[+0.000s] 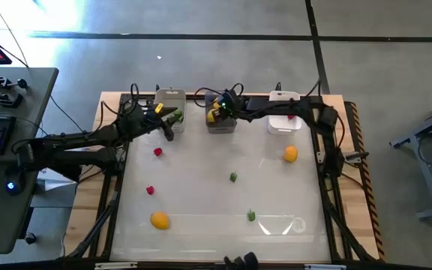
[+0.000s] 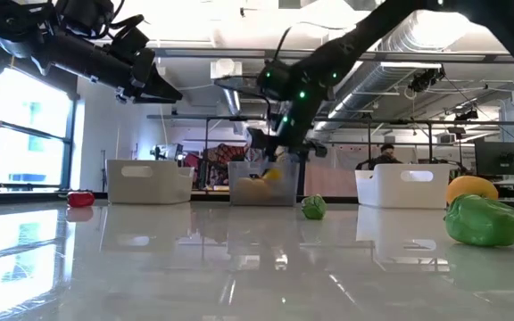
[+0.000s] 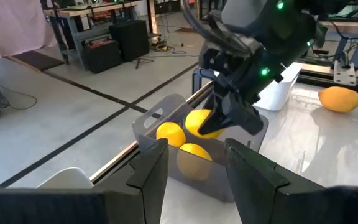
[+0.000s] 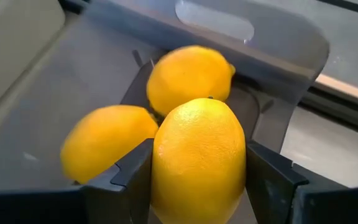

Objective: Sort produce into baskets
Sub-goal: Put the lemon into the black bin, then put the top red bell pepper into the white bin

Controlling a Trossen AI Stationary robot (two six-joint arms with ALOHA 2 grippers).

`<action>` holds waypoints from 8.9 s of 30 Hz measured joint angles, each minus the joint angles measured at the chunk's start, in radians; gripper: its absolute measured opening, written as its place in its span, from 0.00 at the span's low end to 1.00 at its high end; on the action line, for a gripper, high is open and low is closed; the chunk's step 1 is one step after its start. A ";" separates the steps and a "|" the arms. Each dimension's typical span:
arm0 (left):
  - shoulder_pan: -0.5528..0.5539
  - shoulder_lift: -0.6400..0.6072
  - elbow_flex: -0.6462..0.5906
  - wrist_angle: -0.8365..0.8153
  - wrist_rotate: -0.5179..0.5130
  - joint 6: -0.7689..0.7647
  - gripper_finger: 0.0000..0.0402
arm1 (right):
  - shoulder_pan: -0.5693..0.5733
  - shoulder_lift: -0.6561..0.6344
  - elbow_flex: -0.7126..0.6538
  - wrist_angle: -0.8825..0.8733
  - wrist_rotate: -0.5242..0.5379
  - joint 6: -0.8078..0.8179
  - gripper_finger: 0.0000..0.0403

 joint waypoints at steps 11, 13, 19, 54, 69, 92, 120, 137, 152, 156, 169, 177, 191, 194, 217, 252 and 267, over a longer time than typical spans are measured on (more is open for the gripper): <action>0.000 0.000 0.000 0.000 0.000 0.000 0.36 | -0.003 0.010 0.000 0.002 0.004 -0.013 0.56; 0.000 0.000 0.000 -0.004 0.000 0.000 0.36 | -0.003 0.010 0.000 0.002 0.009 -0.030 0.60; 0.000 0.000 0.000 -0.047 0.000 0.023 0.36 | 0.002 0.010 0.000 0.002 0.023 -0.056 0.71; -0.047 0.000 0.024 -0.229 0.140 0.121 0.36 | 0.420 -0.170 -0.163 0.015 0.151 -0.339 0.01; -0.217 0.025 0.160 -0.901 -0.015 -0.183 0.36 | 0.505 -0.368 -0.327 0.027 0.253 -0.272 0.00; -0.206 0.487 0.267 -1.141 -0.123 -0.396 0.36 | 0.504 -0.373 -0.337 0.030 0.259 -0.273 0.00; -0.293 0.506 0.347 -1.182 -0.128 -0.445 0.02 | 0.504 -0.373 -0.337 0.029 0.259 -0.276 0.00; -0.468 0.506 0.384 -1.310 -0.167 0.211 0.29 | 0.504 -0.372 -0.336 0.031 0.256 -0.274 0.00; -0.525 0.509 0.377 -1.394 -0.184 0.456 0.29 | 0.504 -0.372 -0.336 0.020 0.250 -0.276 0.00; -0.524 0.509 0.377 -1.392 -0.208 0.454 0.29 | 0.504 -0.372 -0.336 0.020 0.245 -0.276 0.00; -0.499 0.545 0.377 -1.386 -0.227 0.457 0.30 | 0.504 -0.372 -0.336 0.020 0.244 -0.280 0.00; -0.483 0.652 0.376 -1.360 -0.264 0.443 0.38 | 0.504 -0.372 -0.336 0.020 0.244 -0.280 0.00; -0.484 0.685 0.376 -1.343 -0.215 0.455 0.20 | 0.504 -0.372 -0.336 0.019 0.244 -0.280 0.00; -0.484 0.684 0.379 -1.339 -0.205 0.455 0.12 | 0.505 -0.372 -0.336 0.017 0.244 -0.281 0.00; -0.302 0.544 0.361 -0.184 0.480 0.139 0.08 | 0.643 -0.399 -0.613 0.602 0.415 -0.574 0.00; -0.334 0.549 0.297 0.097 0.356 0.199 0.08 | 0.695 -0.402 -0.558 0.660 0.338 -0.566 0.42; -0.378 0.549 0.297 0.107 0.397 0.225 0.08 | 0.665 -0.403 -0.558 0.711 0.213 -0.545 0.30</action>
